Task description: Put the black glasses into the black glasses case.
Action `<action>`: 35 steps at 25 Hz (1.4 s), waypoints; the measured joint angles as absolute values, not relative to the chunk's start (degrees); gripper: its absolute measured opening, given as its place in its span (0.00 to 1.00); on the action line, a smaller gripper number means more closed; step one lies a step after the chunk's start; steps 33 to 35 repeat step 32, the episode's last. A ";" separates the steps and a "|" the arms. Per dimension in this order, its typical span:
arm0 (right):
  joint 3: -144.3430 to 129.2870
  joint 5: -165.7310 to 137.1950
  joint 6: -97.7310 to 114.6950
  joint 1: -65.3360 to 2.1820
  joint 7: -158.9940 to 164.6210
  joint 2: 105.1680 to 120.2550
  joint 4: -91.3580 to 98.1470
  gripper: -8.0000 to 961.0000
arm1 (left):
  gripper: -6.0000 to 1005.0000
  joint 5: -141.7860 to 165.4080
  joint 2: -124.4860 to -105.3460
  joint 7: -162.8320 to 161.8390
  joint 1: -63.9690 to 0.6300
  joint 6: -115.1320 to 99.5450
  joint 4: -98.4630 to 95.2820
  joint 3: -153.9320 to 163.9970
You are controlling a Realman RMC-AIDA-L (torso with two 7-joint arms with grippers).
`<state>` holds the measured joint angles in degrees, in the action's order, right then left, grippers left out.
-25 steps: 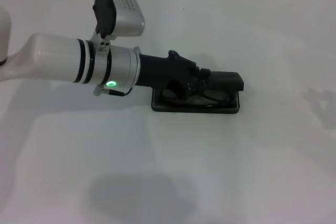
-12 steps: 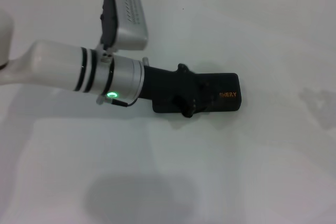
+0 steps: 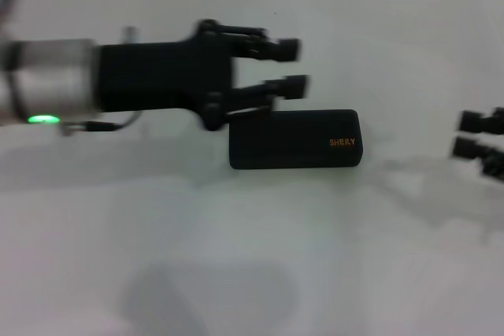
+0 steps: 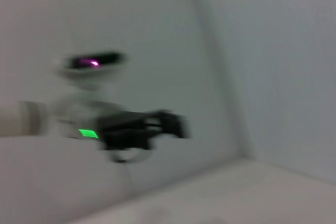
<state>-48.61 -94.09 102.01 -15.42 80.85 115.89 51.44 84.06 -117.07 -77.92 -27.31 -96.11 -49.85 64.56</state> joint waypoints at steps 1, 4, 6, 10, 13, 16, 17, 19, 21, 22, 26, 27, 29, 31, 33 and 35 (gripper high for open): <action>-51.18 -91.75 103.02 -15.84 79.40 115.97 51.19 0.29 | 0.35 83.88 -116.62 -77.34 -27.20 -98.70 -48.79 62.60; -59.57 -83.32 104.95 -16.83 74.58 115.97 50.31 0.40 | 0.51 84.22 -115.52 -76.11 -26.30 -104.90 -45.34 57.34; -65.29 -78.87 104.79 -17.45 71.80 115.97 50.15 0.46 | 0.55 84.43 -114.99 -76.82 -24.97 -106.42 -45.02 55.88; -68.93 -74.97 102.69 -18.56 69.80 115.99 49.77 0.54 | 0.64 84.45 -114.25 -78.06 -23.15 -107.07 -45.64 55.75; -69.08 -74.73 101.79 -19.95 70.23 116.00 48.86 0.61 | 0.70 84.45 -113.82 -78.15 -22.19 -107.54 -45.59 55.89; -69.14 -74.65 101.64 -21.32 70.80 115.98 47.56 0.67 | 0.72 84.53 -113.61 -78.16 -21.19 -108.87 -45.56 55.87; -69.15 -74.65 101.63 -21.62 71.06 115.97 47.21 0.74 | 0.72 84.62 -113.49 -78.17 -20.90 -109.36 -45.58 55.83; -69.17 -74.81 101.62 -22.03 72.11 115.93 46.77 0.89 | 0.73 84.85 -113.25 -78.32 -20.55 -110.18 -45.61 55.74; -69.18 -74.98 101.61 -22.10 73.03 115.93 46.61 0.89 | 0.73 85.00 -113.12 -78.73 -20.43 -110.56 -45.51 55.73; -69.19 -75.04 101.60 -22.09 73.37 115.92 46.37 0.89 | 0.73 85.21 -113.05 -79.16 -20.38 -110.70 -45.42 55.73; -69.21 -74.89 101.61 -22.08 73.62 115.93 45.16 0.89 | 0.73 86.61 -112.99 -79.78 -20.35 -110.74 -45.52 55.72; -69.22 -74.86 101.63 -22.06 73.62 115.95 44.88 0.89 | 0.73 87.68 -112.99 -80.63 -20.37 -110.70 -45.64 55.66; -69.24 -74.80 101.73 -22.04 73.63 115.97 44.30 0.89 | 0.73 88.13 -112.99 -81.32 -20.46 -110.65 -45.44 55.65; -69.42 -74.75 101.96 -22.04 73.63 116.02 43.82 0.89 | 0.73 88.73 -112.98 -81.51 -20.59 -110.65 -45.31 55.64; -69.63 -74.69 102.05 -22.04 73.63 116.04 43.72 0.89 | 0.73 88.97 -112.99 -81.48 -20.59 -110.65 -45.30 55.64; -69.63 -74.69 102.05 -22.04 73.63 116.04 43.72 0.89 | 0.73 88.97 -112.99 -81.48 -20.59 -110.65 -45.30 55.64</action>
